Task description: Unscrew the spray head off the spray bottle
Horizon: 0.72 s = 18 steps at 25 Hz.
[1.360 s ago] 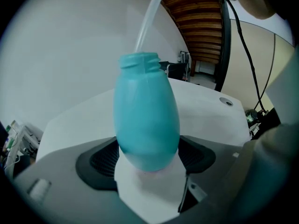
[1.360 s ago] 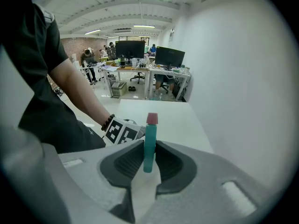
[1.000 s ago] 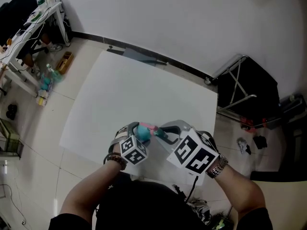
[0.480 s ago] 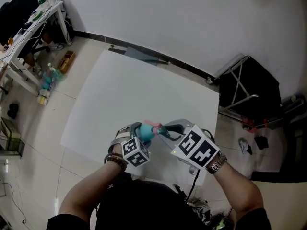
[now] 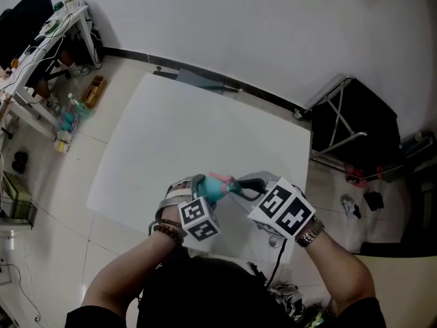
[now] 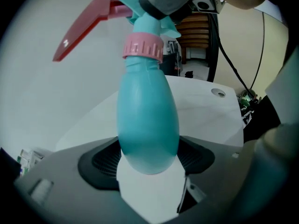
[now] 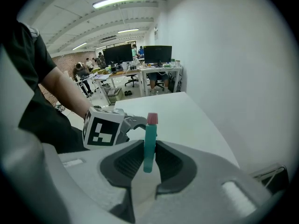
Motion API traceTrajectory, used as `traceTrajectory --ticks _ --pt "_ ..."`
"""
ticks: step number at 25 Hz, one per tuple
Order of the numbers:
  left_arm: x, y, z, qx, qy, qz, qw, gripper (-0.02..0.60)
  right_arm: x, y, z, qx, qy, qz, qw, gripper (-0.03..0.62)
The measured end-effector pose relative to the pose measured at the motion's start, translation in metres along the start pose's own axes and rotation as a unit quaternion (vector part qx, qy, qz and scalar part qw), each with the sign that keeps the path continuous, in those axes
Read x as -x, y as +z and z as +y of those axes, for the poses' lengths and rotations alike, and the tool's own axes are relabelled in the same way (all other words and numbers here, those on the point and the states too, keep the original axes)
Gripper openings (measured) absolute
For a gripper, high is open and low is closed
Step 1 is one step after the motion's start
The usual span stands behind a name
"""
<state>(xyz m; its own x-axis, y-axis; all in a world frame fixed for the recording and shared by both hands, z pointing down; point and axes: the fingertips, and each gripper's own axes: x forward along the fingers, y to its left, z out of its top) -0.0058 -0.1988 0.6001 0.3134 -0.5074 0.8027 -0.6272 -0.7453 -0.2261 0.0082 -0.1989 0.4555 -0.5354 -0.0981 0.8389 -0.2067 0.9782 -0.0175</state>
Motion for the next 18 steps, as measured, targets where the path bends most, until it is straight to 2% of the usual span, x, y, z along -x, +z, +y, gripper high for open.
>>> traceTrajectory --ticks 4,12,18 --pt "0.003 0.005 -0.001 -0.017 0.010 0.002 0.9998 0.400 0.005 -0.003 0.000 -0.006 0.001 -0.005 1.000 0.069" --pt "0.009 0.014 -0.003 -0.011 0.011 0.007 0.9999 0.393 0.016 -0.007 -0.004 -0.037 0.014 -0.022 0.999 0.069" --pt "0.011 0.011 -0.001 -0.033 0.030 0.024 0.9987 0.391 0.017 -0.009 -0.003 -0.060 0.022 -0.027 0.998 0.071"
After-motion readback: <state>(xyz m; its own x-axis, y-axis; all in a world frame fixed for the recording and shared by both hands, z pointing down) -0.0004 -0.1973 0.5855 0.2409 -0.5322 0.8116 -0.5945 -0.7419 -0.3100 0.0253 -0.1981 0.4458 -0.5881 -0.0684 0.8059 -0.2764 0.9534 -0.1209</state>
